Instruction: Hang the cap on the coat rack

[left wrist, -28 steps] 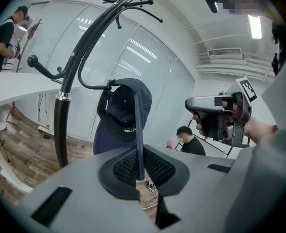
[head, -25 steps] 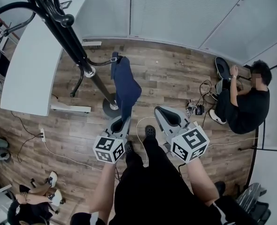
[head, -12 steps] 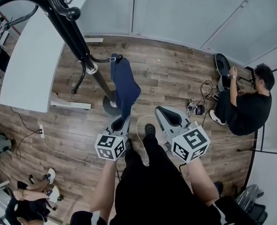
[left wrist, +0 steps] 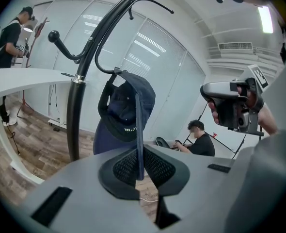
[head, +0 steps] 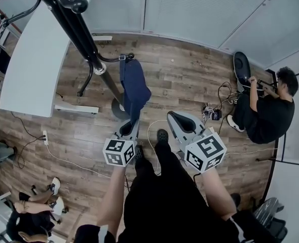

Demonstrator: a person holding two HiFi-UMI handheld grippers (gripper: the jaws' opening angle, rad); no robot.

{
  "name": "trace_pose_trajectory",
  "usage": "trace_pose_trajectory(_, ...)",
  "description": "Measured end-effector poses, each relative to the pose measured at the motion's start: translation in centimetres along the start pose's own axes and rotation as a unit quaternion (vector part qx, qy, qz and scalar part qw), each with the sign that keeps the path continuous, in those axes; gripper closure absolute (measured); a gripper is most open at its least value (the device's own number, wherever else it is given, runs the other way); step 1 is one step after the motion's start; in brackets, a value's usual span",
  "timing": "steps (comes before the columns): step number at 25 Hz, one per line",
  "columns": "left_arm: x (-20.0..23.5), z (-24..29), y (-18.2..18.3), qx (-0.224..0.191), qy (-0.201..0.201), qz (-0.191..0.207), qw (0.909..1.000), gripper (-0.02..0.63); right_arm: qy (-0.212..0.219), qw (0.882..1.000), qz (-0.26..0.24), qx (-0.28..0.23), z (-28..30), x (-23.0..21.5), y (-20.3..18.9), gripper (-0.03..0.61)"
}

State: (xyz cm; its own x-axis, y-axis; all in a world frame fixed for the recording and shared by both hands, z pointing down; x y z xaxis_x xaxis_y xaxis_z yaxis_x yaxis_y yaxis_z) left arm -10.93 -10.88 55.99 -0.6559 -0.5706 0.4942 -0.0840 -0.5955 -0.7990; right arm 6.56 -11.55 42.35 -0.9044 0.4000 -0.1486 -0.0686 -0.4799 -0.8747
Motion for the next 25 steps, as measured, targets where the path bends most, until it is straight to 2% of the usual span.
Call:
trace_pose_trajectory(6,1.3,0.0,-0.6,0.003,0.012,-0.003,0.9999,0.584,0.001,1.000,-0.003,0.003,0.1,0.2,0.0,0.546)
trace_pose_trajectory(19,4.3,0.8,-2.3,0.030,0.045,0.022,0.9983,0.583,-0.003,1.000,-0.004,0.006,0.0,0.4,-0.4,0.546)
trace_pose_trajectory(24,5.0,1.1,-2.5,0.035,0.041,0.029,0.9981,0.581,-0.005,1.000,-0.004,0.006,0.1,0.6,-0.3,0.546)
trace_pose_trajectory(25,5.1,1.2,-2.5,0.037,0.038,0.031,0.9981,0.542,-0.006,1.000,-0.005,0.006,0.1,0.6,-0.3,0.546)
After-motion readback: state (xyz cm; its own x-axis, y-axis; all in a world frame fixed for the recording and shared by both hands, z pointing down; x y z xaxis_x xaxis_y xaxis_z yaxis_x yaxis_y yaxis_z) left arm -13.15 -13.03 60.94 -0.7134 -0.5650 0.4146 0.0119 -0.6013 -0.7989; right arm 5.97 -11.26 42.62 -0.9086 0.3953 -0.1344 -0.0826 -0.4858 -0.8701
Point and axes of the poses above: the fingertips, and each gripper's own axes: z forward along the fingers, x to its left, y out of its top, the point moved 6 cm from there along -z, backward along the fingers, and after that the axes turned 14 degrees about -y, right-handed, at the moved point
